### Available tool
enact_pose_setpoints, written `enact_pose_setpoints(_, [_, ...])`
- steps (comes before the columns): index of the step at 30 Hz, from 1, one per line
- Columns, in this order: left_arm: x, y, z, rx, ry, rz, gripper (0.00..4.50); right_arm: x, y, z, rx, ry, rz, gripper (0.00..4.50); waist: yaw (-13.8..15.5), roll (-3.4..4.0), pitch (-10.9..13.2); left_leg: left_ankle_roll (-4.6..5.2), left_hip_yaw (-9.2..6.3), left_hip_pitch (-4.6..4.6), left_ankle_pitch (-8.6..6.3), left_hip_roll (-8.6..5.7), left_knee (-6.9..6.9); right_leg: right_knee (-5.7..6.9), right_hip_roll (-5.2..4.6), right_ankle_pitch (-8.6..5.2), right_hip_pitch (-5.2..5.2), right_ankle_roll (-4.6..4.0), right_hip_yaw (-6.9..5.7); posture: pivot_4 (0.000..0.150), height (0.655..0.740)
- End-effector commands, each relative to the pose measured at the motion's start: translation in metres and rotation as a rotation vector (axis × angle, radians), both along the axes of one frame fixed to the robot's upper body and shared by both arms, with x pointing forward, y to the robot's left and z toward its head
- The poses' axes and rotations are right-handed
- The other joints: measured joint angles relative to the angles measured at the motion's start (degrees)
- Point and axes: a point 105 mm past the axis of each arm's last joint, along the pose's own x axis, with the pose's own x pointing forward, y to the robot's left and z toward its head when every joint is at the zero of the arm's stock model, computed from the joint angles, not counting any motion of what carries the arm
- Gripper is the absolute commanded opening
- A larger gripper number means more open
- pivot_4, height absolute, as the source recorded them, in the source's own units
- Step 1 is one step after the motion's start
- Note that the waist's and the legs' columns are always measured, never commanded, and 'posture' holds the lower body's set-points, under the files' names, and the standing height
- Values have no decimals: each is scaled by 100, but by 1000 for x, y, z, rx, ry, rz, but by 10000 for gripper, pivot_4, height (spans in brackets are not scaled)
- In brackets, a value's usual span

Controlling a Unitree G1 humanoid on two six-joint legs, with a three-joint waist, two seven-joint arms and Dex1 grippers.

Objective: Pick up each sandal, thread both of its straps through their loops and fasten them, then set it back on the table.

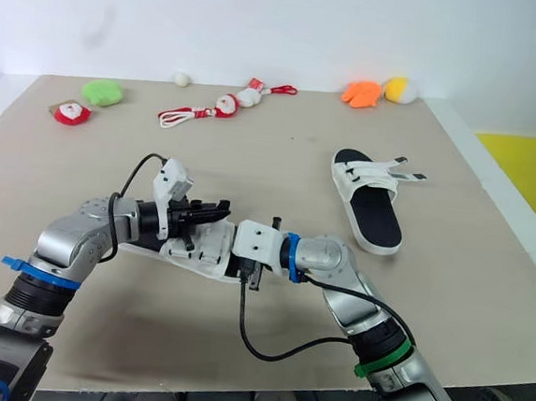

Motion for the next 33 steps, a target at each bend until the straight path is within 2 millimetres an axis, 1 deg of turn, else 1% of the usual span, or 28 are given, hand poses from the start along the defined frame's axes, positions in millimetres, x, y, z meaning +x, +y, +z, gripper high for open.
enact_pose_setpoints(1, [1, 10, -11, 62, 14, 27, 9827, -6, 0, -15, -29, 52, 7, 0, -2, 0, 0, 0, 0, 0, 0, 0, 0, 0, 0, 0, -1, 0, 0, 1500, 7400])
enact_pose_setpoints(4, [1, 10, -10, 65, 6, 26, 25115, -6, 0, -15, -29, 53, 8, 0, -5, 0, 0, 0, 0, 0, 0, 0, -3, 0, 0, -2, -1, -2, 0, 1500, 7400])
enact_pose_setpoints(5, [1, 10, -10, 62, 10, 27, 28570, -6, 0, -15, -28, 53, 7, 0, -7, 0, 0, 0, 0, 0, 0, 0, -4, -1, 0, -2, -2, -3, 0, 1500, 7400])
enact_pose_setpoints(8, [-1, 9, -10, 65, 11, 12, 43381, -6, 0, -15, -28, 53, 6, 0, -7, 0, 0, 0, 0, 0, 0, 0, -6, -1, 0, -2, -2, -2, 0, 1500, 7400])
enact_pose_setpoints(9, [0, 9, -10, 68, 3, 11, 44424, -6, 0, -15, -29, 53, 6, 0, -7, 0, 0, 0, 0, 0, 0, 0, -6, -1, 0, -2, -2, -2, 0, 1500, 7400])
enact_pose_setpoints(13, [6, 11, -10, 92, -40, 38, 44424, -6, 0, -15, -28, 53, 4, 0, -6, 0, 0, 0, 0, 0, 0, 0, -6, -2, 0, -3, -2, -3, 0, 1500, 7400])
enact_pose_setpoints(14, [7, 12, -10, 99, -47, 41, 39969, -6, 0, -15, -28, 53, 3, 0, -6, 0, 0, 0, 0, 0, 0, 0, -6, -2, 0, -3, -2, -3, 0, 1500, 7400])
enact_pose_setpoints(15, [7, 12, -11, 105, -53, 42, 38698, -6, 0, -15, -28, 53, 3, 0, -6, 0, 0, 0, 0, 0, 0, 0, -6, -2, 0, -3, -2, -3, -1, 1500, 7400])
enact_pose_setpoints(16, [8, 13, -11, 110, -58, 43, 35612, -6, 0, -15, -28, 53, 3, 0, -6, 0, 0, 0, 0, 0, 0, 0, -6, -2, 0, -3, -2, -3, 0, 1500, 7400])
enact_pose_setpoints(18, [10, 14, -12, 135, -75, 46, 26401, -6, -1, -14, -28, 52, 2, 0, -6, 0, 0, 0, 0, 0, 0, 0, -6, -2, 0, -3, -2, -4, 0, 1500, 7400])
enact_pose_setpoints(19, [12, 15, -13, 151, -84, 48, 22500, -5, -1, -14, -28, 52, 1, 0, -6, 0, 0, 0, 0, -1, 0, 0, -6, -2, 0, -3, -2, -4, 0, 1500, 7400])
enact_pose_setpoints(23, [15, 19, -18, 212, -123, 47, 3213, -5, 0, -14, -26, 52, 0, 0, -6, 0, 0, 0, 0, -1, 0, 0, -10, -3, 0, -5, -3, -6, 0, 1500, 7400])
enact_pose_setpoints(24, [15, 19, -19, 222, -129, 42, 405, -5, 0, -14, -26, 52, 0, 0, -5, 0, 0, 0, 0, -1, 0, 0, -12, -4, 0, -5, -3, -6, 0, 1500, 7400])
enact_pose_setpoints(28, [11, 16, -26, 263, -151, -5, 405, -6, -1, -14, -24, 52, -2, 0, -5, 0, 0, -1, 1, 0, -1, 0, -18, -6, 0, -8, -3, -7, 0, 1500, 7400])
enact_pose_setpoints(31, [8, 13, -23, 235, -150, -23, 405, -5, -1, -14, -23, 53, -5, 0, -7, 0, 0, 0, 1, 0, -1, 0, -23, -6, 0, -11, -4, -7, -1, 1500, 7400])
enact_pose_setpoints(33, [13, 15, -17, 217, -159, -3, 405, -6, -1, -14, -21, 54, -7, 0, -7, 0, 0, 0, 1, 1, -1, 0, -26, -6, 0, -13, -4, -6, -1, 1500, 7400])
